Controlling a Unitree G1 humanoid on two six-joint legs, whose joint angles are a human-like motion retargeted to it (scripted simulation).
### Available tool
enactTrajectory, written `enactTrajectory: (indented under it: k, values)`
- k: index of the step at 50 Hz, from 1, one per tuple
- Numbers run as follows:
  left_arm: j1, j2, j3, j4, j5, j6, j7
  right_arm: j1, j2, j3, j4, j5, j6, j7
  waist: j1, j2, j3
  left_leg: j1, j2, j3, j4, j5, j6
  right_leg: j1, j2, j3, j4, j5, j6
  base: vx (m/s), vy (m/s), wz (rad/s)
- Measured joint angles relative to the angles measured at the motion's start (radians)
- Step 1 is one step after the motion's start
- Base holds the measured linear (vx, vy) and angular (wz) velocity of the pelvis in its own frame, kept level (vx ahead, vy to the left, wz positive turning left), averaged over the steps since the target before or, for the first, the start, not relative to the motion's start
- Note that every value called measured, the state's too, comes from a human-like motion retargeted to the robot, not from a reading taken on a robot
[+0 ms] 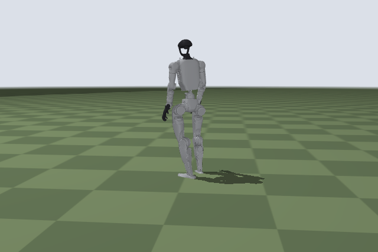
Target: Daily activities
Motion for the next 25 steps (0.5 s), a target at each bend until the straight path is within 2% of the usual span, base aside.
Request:
enactTrajectory:
  k: [4, 6, 8, 10, 20, 25]
  values:
    - [-0.020, 0.006, -0.008, -0.002, 0.006, -0.001, 0.004, -0.009, -0.008, -0.004, -0.002, 0.007, 0.003, 0.001, -0.024, -0.005, 0.004, -0.008, -0.014, 0.024, -0.041, 0.023, 0.003, -0.047, -0.010, 0.003, 0.023, 0.015, 0.004, -0.11, 0.05, -0.39]
    - [-0.028, 0.009, -0.009, -0.002, 0.009, -0.002, 0.008, -0.012, -0.013, -0.006, -0.003, 0.008, 0.005, 0.001, -0.029, -0.005, 0.003, -0.015, -0.015, 0.044, -0.056, 0.032, 0.002, -0.067, -0.028, -0.036, 0.035, 0.008, -0.020, -0.10, 0.04, -0.60]
    - [-0.035, 0.012, -0.006, -0.002, 0.012, -0.002, 0.013, -0.015, -0.019, -0.010, -0.003, 0.007, 0.008, 0.000, -0.022, 0.001, -0.001, -0.026, -0.007, 0.073, -0.067, 0.037, 0.002, -0.083, -0.068, -0.135, 0.049, -0.038, -0.086, -0.09, 0.03, -0.83]
    - [-0.041, 0.014, -0.003, -0.003, 0.014, -0.002, 0.020, -0.015, -0.027, -0.016, -0.001, 0.006, 0.009, 0.000, -0.020, 0.006, -0.005, -0.037, -0.001, 0.089, -0.070, 0.038, 0.003, -0.093, -0.092, -0.196, 0.071, -0.088, -0.126, -0.07, 0.02, -0.62]
    - [-0.042, 0.027, 0.032, -0.009, 0.018, 0.012, 0.060, 0.019, -0.057, -0.065, 0.036, 0.025, 0.005, 0.009, -0.006, -0.015, -0.021, -0.032, -0.021, 0.108, -0.069, 0.029, 0.015, -0.035, -0.187, -0.235, 0.410, -0.321, -0.202, -0.05, -0.01, -0.33]
    - [-0.015, 0.024, 0.041, -0.010, 0.011, 0.013, 0.064, 0.034, -0.055, -0.100, 0.051, 0.040, -0.001, 0.011, 0.021, -0.039, -0.040, -0.018, -0.041, 0.116, -0.073, 0.037, 0.029, 0.053, -0.209, -0.216, 0.461, -0.361, -0.201, -0.06, -0.06, -0.26]
